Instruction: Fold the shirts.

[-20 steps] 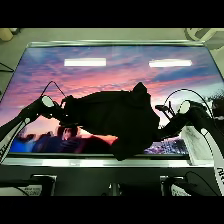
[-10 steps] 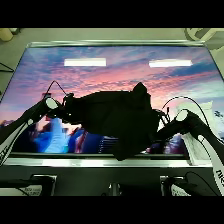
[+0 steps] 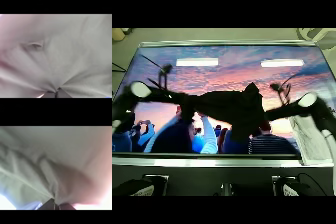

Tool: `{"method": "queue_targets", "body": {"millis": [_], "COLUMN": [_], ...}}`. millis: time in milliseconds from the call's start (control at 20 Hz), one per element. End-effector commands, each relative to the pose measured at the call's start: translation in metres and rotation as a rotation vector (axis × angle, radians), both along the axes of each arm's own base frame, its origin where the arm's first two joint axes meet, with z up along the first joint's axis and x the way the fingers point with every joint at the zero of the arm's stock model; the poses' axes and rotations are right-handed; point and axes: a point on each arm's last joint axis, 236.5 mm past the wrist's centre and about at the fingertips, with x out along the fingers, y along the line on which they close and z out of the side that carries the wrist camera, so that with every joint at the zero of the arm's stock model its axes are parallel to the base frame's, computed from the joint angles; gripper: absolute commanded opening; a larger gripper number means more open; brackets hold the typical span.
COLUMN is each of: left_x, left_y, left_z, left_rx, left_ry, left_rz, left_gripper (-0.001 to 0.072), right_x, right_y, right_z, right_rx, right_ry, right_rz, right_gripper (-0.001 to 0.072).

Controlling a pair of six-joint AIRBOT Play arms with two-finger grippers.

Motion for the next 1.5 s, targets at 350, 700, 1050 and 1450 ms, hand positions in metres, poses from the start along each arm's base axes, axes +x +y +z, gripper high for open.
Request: {"method": "queue_targets", "body": {"millis": [350, 700, 1050, 1450], "left_x": [-0.205, -0.183, -0.052, 0.061], "left_y": [0.057, 0.047, 0.043, 0.016], "left_z": [0.487, 0.424, 0.229, -0.011], "left_rx": [-0.303, -0.181, 0.061, 0.1], "left_ry": [-1.173, -0.934, -0.363, 0.068], "left_rz": [0.107, 0.056, 0.076, 0.093], "left_gripper": [0.0023, 0.0024, 0.0025, 0.0025], "right_x": [-0.166, -0.134, 0.018, 0.188], "right_y": [-0.074, -0.073, -0.089, -0.055], "right_z": [0.546, 0.511, 0.358, 0.145], "right_rx": [-0.209, -0.224, -0.364, -0.12], "right_ry": [-1.601, -1.445, -0.898, -0.461], "right_rz": [-0.347, -0.318, -0.226, -0.255], "right_gripper": [0.0018, 0.0018, 0.0018, 0.0019]}}
